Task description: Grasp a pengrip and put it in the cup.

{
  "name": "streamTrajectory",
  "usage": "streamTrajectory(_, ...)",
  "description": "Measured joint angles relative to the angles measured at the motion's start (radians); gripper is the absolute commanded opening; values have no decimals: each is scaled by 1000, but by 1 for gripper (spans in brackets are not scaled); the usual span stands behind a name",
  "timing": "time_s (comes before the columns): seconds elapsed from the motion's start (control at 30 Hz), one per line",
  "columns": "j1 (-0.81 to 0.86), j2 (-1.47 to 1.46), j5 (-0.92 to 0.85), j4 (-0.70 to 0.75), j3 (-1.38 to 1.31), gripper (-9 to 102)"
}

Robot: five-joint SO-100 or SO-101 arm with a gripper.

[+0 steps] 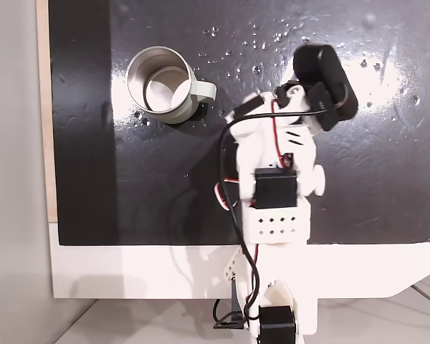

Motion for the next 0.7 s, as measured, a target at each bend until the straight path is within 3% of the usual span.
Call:
streamTrajectory(0.37,-196,-37,377,-172,-8,0)
streamTrajectory(0.7,-247,-178,511,-293,-55,0)
